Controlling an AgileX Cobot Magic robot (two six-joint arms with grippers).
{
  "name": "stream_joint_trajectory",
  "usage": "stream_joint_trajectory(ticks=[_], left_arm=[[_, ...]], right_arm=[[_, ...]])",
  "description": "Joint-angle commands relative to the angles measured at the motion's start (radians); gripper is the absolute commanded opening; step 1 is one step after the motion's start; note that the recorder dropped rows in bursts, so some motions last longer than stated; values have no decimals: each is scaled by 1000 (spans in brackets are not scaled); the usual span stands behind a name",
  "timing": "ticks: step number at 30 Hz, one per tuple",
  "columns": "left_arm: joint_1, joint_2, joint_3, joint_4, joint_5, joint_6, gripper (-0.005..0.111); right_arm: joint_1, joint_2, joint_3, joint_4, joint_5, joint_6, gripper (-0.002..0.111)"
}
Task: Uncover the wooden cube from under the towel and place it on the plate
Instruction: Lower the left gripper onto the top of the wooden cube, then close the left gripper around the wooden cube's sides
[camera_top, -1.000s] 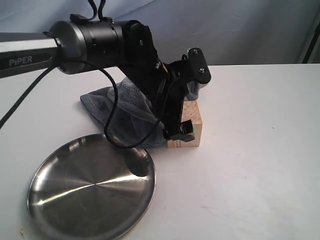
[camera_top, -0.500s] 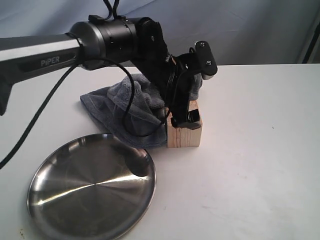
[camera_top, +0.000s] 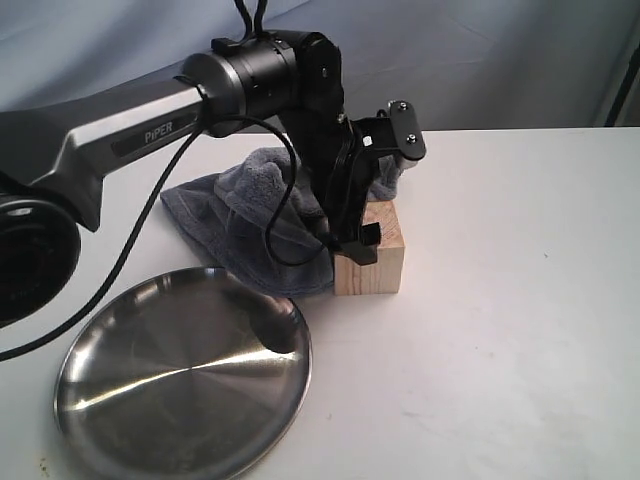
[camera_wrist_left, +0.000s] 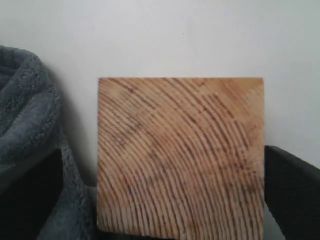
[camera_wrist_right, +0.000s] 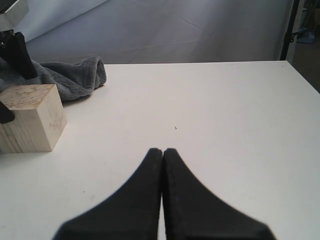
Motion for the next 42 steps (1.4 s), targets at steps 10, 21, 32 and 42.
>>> stream_joint_trajectory(ticks=[10,21,32,42], left_arm=[[25,37,-8,-59,-7,58,105],[23,93,-8,-106,-11,158,104],[5,148,-8,-109,-21,232,104],[5,148,-8,-109,-47,231,60]], right_arm=[[0,-6,3,5,12,4,3],[0,-6,3,5,12,4,3],[0,-6,3,5,12,4,3],[0,-6,3,5,12,4,3]])
